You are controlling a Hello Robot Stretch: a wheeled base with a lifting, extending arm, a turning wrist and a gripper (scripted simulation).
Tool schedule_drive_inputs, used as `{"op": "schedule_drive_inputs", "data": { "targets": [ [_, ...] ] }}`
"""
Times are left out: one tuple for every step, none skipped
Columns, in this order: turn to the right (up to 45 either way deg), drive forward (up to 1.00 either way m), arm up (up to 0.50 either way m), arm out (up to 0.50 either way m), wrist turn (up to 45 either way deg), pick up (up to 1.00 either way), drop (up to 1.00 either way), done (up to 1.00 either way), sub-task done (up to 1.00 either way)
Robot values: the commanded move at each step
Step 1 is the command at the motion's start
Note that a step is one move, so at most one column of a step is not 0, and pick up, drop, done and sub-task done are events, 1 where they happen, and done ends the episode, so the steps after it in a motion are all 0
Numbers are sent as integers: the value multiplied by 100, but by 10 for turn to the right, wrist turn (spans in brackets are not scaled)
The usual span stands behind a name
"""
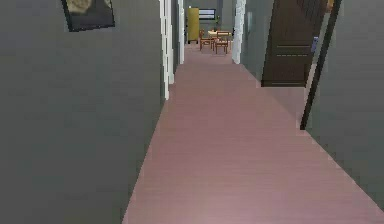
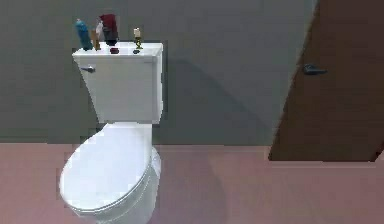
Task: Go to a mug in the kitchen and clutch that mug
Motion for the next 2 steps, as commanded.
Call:
{"op": "schedule_drive_inputs", "data": {
  "targets": [
    [0, 75, 0, 0, 0, 0, 0, 0, 0],
    [270, 0, 0, 0, 0, 0, 0, 0, 0]
  ]
}}
